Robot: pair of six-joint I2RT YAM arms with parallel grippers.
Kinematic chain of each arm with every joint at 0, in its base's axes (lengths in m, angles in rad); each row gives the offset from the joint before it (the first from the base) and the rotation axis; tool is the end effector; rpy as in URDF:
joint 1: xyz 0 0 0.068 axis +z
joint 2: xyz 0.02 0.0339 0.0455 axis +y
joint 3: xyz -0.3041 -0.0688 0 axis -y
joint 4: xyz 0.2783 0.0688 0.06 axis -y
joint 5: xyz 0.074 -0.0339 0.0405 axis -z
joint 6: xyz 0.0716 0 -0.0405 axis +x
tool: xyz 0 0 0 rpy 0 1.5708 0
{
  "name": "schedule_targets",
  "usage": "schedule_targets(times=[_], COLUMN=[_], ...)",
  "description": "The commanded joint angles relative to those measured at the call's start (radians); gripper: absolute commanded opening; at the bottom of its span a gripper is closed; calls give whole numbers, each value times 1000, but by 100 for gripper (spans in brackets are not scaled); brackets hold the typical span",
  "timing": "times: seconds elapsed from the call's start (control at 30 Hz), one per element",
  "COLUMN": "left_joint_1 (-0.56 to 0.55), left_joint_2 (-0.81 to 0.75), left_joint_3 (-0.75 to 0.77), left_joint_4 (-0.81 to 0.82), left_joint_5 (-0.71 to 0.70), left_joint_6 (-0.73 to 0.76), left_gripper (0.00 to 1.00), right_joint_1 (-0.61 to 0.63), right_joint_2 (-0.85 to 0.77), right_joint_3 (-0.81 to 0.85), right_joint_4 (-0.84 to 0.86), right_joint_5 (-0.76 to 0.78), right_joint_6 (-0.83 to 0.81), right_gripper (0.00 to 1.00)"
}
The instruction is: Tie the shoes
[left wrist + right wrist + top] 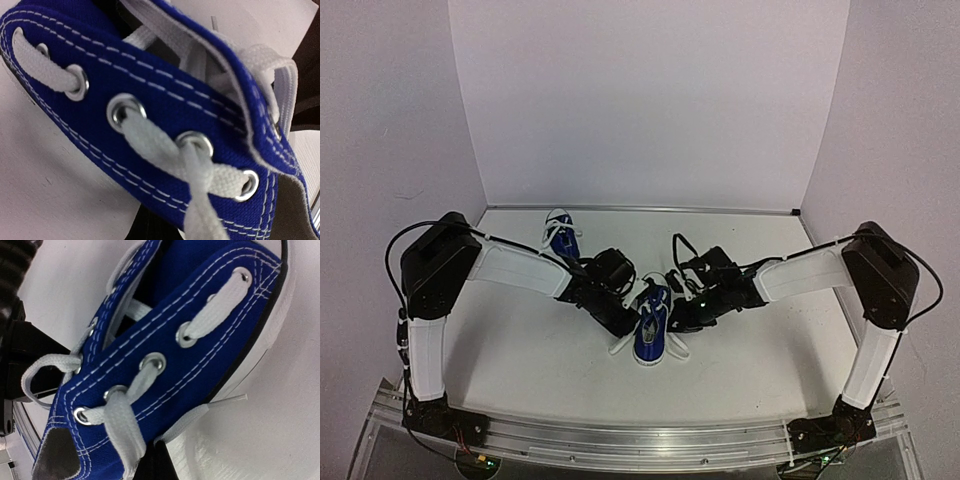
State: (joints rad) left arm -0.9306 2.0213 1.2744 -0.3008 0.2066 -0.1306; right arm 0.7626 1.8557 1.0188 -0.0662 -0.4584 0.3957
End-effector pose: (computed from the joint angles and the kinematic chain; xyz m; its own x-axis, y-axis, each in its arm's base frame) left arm 0.2686 -0.3852 0.1174 -0.6233 0.6234 -0.4722 0.7715 0.5887 -0.2412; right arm 0.2832 0.3144 0.1303 -0.8390 -0.3236 -0.4374 -0.5356 0.6327 0.5593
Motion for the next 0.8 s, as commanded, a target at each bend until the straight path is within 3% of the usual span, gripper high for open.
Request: schedule_targets(times=[0.0, 0.43, 0.57, 0.67, 0.77], left_joint_1=[-19, -54, -46, 24, 127], left_joint_2=[-79, -145, -188, -250, -343], left_joint_3=[-28, -112, -134, -141, -152], left_joint_4=[46, 57, 49, 35, 29], left_joint_5=[42, 43, -29, -132, -229], left_joint_6=[-21, -53, -55, -89, -121], left_gripper=[0, 0, 0, 0, 0], right_joint_1=[49, 123, 123, 86, -44], right_joint_2=[-36, -114, -158, -209, -300], right_joint_3=[-26, -87, -85, -51, -42], right_joint_4=[31, 34, 2, -77, -123], right_joint_5=[0, 41, 94, 172, 186], right_joint_6=[52, 143, 135, 85, 49], right_gripper=[0, 0, 0, 0, 0])
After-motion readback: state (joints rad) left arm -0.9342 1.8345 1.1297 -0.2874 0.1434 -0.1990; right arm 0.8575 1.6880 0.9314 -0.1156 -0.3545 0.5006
